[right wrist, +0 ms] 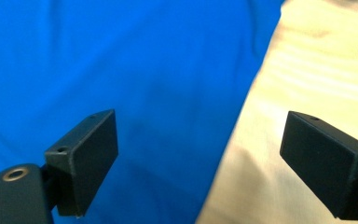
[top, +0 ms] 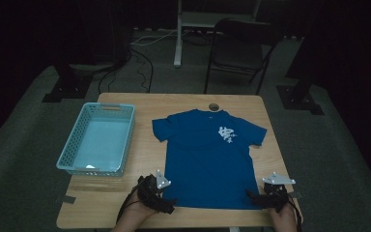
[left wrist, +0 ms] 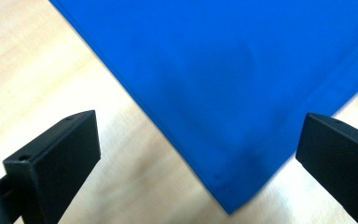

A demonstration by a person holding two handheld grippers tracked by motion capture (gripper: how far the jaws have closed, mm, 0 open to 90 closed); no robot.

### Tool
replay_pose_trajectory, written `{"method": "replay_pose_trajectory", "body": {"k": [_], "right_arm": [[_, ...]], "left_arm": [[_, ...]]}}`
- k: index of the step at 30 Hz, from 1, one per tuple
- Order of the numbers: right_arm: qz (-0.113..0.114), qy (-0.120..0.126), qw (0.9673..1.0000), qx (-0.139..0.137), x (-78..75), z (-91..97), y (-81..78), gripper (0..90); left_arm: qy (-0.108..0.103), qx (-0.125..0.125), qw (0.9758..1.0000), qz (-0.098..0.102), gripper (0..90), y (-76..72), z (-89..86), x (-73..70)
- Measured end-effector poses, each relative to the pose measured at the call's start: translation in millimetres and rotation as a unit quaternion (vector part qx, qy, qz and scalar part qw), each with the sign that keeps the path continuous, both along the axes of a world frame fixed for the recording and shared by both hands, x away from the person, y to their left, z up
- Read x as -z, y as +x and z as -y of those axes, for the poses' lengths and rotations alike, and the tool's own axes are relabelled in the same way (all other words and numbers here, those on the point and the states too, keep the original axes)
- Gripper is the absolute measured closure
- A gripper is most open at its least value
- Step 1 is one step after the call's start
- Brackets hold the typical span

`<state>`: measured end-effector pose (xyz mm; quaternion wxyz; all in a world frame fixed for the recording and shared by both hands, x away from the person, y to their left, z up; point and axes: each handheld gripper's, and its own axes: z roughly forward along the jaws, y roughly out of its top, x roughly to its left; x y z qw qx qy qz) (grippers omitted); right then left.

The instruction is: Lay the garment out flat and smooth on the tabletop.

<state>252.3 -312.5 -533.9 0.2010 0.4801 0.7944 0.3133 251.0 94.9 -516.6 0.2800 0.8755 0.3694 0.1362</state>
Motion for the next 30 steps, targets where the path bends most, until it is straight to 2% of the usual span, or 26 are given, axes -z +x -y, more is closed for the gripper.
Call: {"method": "replay_pose_trajectory", "body": {"k": [1,3,6,7,8,9,10,12,16,17,18,20,22,24,25,26,27,28,29,30], "right_arm": [[0.000,0.000,1.0000,0.000,0.0,0.0,0.0,10.8],[-0.005,-0.027,0.9995,-0.014,7.9,-3.1,-9.7,10.8],[0.015,-0.032,0.9993,-0.011,9.2,-1.6,-18.5,10.8],[0.015,-0.032,0.9993,-0.011,9.2,-1.6,-18.5,10.8],[0.026,-0.037,0.9990,-0.005,9.9,-0.9,-25.0,10.9],[0.026,-0.037,0.9990,-0.005,9.9,-0.9,-25.0,10.9],[0.035,-0.032,0.9989,-0.004,11.6,0.2,-31.7,10.9],[0.036,-0.029,0.9989,-0.005,12.4,1.4,-34.2,10.9],[0.036,-0.006,0.9993,-0.002,15.6,7.4,-39.7,10.9],[0.041,0.005,0.9991,0.000,17.8,9.7,-41.5,10.9],[0.041,0.005,0.9991,0.000,17.8,9.7,-41.5,10.9],[0.042,0.031,0.9986,0.009,21.8,13.5,-43.2,10.9],[0.042,0.037,0.9984,0.011,22.8,14.4,-43.6,10.9],[0.057,0.043,0.9974,0.011,25.8,15.6,-46.3,10.9],[0.060,0.046,0.9971,0.010,26.5,16.2,-46.9,10.8],[0.062,0.047,0.9969,0.008,27.2,16.8,-47.4,10.8],[0.066,0.049,0.9966,0.006,27.8,17.5,-47.8,10.8],[0.069,0.051,0.9963,0.006,28.6,17.8,-48.2,10.9],[0.069,0.051,0.9963,0.006,28.6,17.8,-48.2,10.9],[0.071,0.052,0.9962,0.004,29.0,18.3,-48.3,10.8]], "left_arm": [[0.000,0.000,1.0000,0.000,0.0,0.0,0.0,0.0],[0.012,0.000,0.9999,-0.009,0.0,-2.7,-1.7,6.6],[0.020,0.000,0.9997,-0.016,0.0,-4.4,-2.9,11.1],[0.023,0.001,0.9996,-0.017,0.0,-5.3,-3.6,12.5],[0.031,0.002,0.9993,-0.020,0.0,-7.4,-4.9,15.0],[0.031,0.002,0.9993,-0.020,0.0,-7.4,-4.9,15.0],[0.034,0.005,0.9992,-0.022,0.0,-8.5,-5.8,16.2],[0.025,0.006,0.9992,-0.029,0.0,-10.5,-7.9,17.4],[0.021,0.008,0.9992,-0.033,0.0,-14.6,-10.2,17.9],[0.019,0.011,0.9993,-0.031,0.0,-17.6,-11.2,18.3],[0.019,0.011,0.9993,-0.031,0.0,-17.6,-11.2,18.3],[0.016,0.012,0.9994,-0.029,0.0,-22.1,-12.5,18.8],[0.015,0.015,0.9994,-0.026,0.0,-24.5,-13.3,19.1],[0.005,0.019,0.9996,-0.021,0.0,-29.0,-15.1,19.5],[-0.025,0.028,0.9992,-0.016,0.0,-35.4,-19.1,18.8],[-0.042,0.030,0.9986,-0.005,0.0,-39.3,-21.6,17.5],[-0.055,0.034,0.9979,0.006,0.0,-42.3,-24.5,16.0],[-0.055,0.034,0.9979,0.006,0.0,-42.3,-24.5,16.0],[-0.062,0.033,0.9974,0.016,0.0,-44.4,-26.6,14.6],[-0.076,0.032,0.9956,0.044,0.0,-46.7,-29.7,13.5]]}}
